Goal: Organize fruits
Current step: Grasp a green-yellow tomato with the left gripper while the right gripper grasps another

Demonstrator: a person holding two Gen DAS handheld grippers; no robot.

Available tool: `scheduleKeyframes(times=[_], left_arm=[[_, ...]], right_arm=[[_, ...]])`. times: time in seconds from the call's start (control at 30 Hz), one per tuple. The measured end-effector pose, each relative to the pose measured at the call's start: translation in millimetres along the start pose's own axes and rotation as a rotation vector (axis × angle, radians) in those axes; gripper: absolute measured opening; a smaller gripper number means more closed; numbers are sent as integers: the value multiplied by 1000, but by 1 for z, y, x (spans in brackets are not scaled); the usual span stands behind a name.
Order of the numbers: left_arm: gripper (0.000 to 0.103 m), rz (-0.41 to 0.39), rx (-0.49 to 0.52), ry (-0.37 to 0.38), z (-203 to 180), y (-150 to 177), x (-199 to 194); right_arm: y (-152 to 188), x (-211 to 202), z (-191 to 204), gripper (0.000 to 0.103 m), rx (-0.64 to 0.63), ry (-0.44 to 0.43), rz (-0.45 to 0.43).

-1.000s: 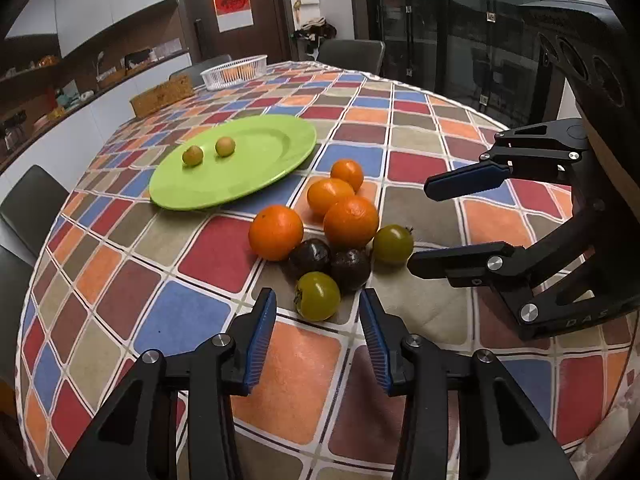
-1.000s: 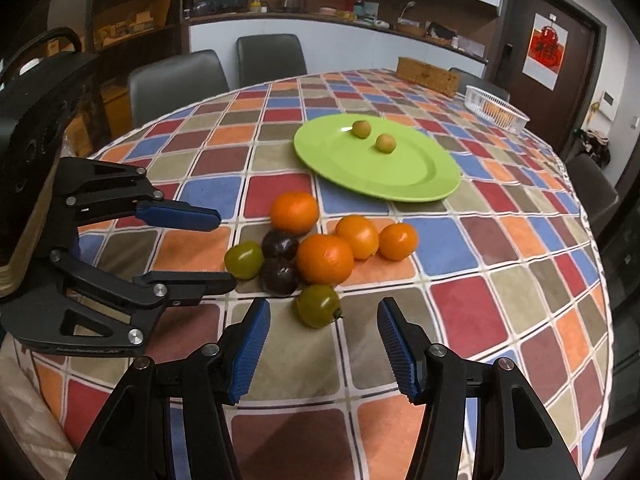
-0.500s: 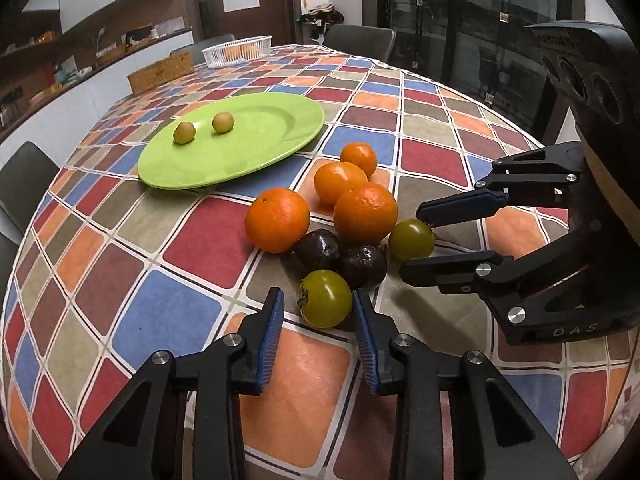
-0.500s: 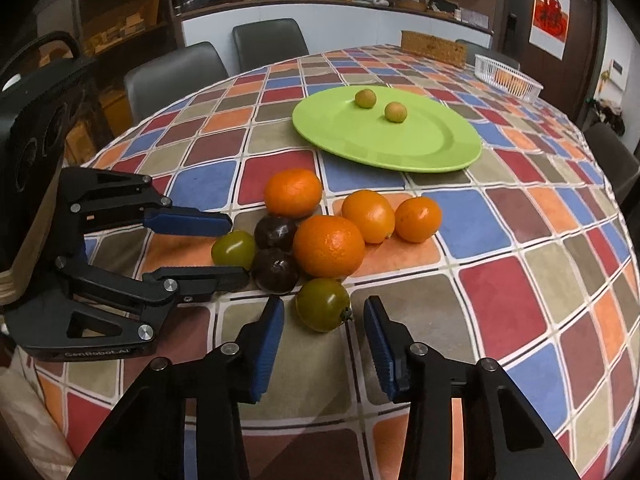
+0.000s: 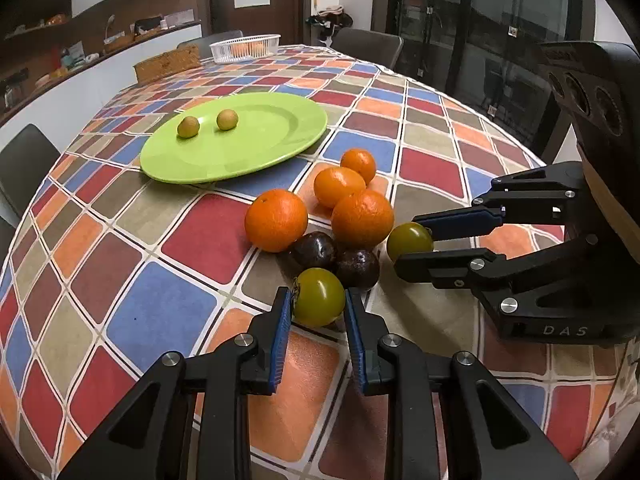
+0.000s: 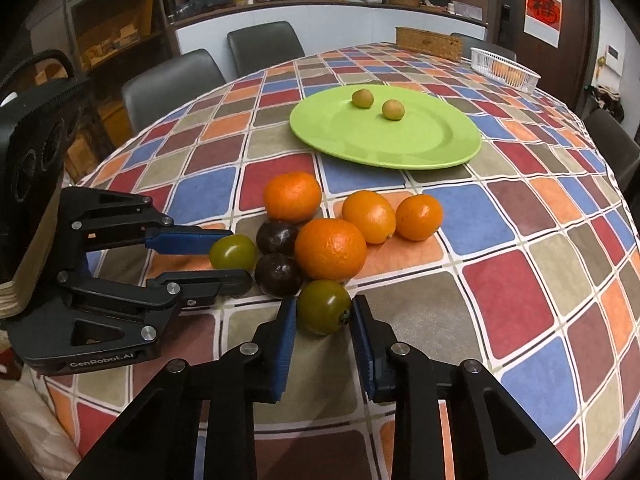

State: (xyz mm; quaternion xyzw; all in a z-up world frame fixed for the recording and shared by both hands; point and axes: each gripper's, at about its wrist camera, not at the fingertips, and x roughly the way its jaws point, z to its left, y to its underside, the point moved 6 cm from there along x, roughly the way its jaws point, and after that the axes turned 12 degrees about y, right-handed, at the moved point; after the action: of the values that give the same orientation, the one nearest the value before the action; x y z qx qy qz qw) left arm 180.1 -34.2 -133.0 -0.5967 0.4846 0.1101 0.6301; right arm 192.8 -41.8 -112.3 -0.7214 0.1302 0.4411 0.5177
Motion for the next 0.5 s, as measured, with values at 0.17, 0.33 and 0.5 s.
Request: scheduleKeyframes(times=[0.17,0.33,0.5], left_arm=[[26,-32,-9,-2,-4,-4,-11],[26,-69,-20,-11,-7,-9,-24],[26,-99,-14,-22,-10,-15,-35]], right_arm=[[-5,-13,0,29,17,3,-29],[-9,-25,-1,29,31,9,-56],[-14,-38,0,29,37,17,-86]])
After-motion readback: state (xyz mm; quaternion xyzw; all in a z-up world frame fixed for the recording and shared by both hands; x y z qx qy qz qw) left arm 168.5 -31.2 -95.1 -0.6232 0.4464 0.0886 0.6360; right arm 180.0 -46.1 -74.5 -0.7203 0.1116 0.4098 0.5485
